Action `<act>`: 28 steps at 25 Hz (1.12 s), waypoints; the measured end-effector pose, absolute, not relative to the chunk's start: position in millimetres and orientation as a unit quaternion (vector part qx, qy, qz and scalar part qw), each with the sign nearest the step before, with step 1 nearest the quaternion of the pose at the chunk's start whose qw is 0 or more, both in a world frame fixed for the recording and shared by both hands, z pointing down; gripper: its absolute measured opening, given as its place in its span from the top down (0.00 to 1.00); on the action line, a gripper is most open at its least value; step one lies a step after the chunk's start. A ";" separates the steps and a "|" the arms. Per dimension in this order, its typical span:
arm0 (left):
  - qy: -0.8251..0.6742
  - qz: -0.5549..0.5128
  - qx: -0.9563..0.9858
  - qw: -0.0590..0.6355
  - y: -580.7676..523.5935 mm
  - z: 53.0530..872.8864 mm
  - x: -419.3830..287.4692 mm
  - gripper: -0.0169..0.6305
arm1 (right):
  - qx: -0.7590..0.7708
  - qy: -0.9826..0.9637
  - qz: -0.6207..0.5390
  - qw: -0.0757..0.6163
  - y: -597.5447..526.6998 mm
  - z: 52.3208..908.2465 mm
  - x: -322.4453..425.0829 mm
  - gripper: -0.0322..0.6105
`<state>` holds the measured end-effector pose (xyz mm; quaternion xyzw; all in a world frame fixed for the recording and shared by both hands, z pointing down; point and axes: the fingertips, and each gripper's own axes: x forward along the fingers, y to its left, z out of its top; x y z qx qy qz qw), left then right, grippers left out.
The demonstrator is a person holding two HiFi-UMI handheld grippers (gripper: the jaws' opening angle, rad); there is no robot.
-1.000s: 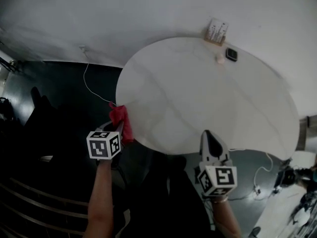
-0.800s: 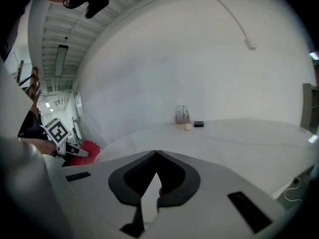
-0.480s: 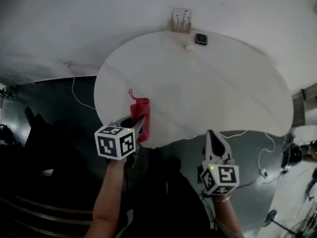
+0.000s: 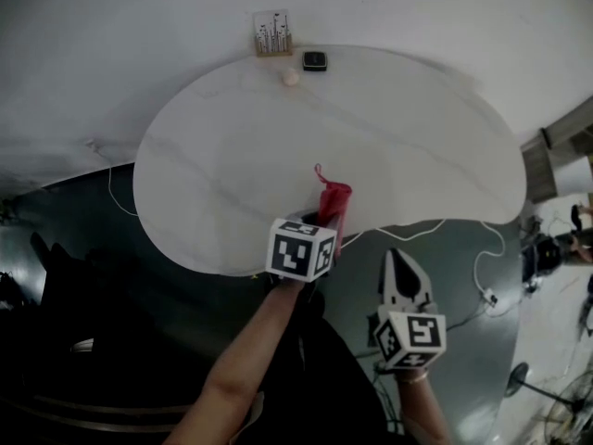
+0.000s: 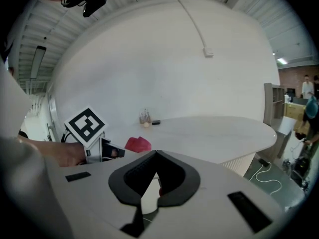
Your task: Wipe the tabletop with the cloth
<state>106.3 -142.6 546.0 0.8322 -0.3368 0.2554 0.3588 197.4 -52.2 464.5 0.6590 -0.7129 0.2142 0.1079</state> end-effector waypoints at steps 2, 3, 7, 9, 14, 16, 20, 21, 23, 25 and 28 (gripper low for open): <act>-0.352 0.271 0.828 0.342 -137.8 558.3 109.2 0.91 | 0.656 -0.715 0.215 0.108 -51.3 465.8 200.0 0.95; -0.360 0.277 0.827 0.332 -135.5 561.8 106.4 0.91 | 0.653 -0.719 0.214 0.109 -51.7 466.5 199.3 0.95; -0.391 0.283 0.819 0.310 -126.9 566.3 76.1 0.91 | 0.625 -0.744 0.205 0.116 -58.0 470.5 183.6 0.95; -0.411 0.281 0.812 0.304 -121.5 566.6 51.1 0.91 | 0.605 -0.761 0.205 0.117 -63.8 470.0 167.1 0.95; -0.475 0.271 0.786 0.289 -106.0 568.5 -22.6 0.91 | 0.554 -0.798 0.198 0.131 -76.2 471.8 122.7 0.95; -0.502 0.270 0.771 0.284 -98.2 569.0 -56.1 0.91 | 0.536 -0.810 0.195 0.134 -79.5 471.6 105.0 0.95; -0.552 0.265 0.738 0.284 -84.9 567.8 -122.4 0.91 | 0.503 -0.833 0.187 0.138 -85.4 468.7 72.4 0.95; -0.563 0.263 0.730 0.285 -82.1 567.4 -137.2 0.91 | 0.496 -0.837 0.185 0.140 -86.6 467.3 65.0 0.95; -0.583 0.264 0.714 0.285 -75.8 567.6 -164.8 0.91 | 0.488 -0.841 0.185 0.142 -87.7 468.0 54.0 0.95; -0.599 0.264 0.699 0.288 -69.5 568.0 -189.8 0.91 | 0.480 -0.847 0.181 0.141 -88.8 467.7 44.6 0.95; -0.620 0.256 0.680 0.296 -62.7 567.3 -220.5 0.91 | 0.470 -0.852 0.178 0.145 -89.6 464.6 33.0 0.95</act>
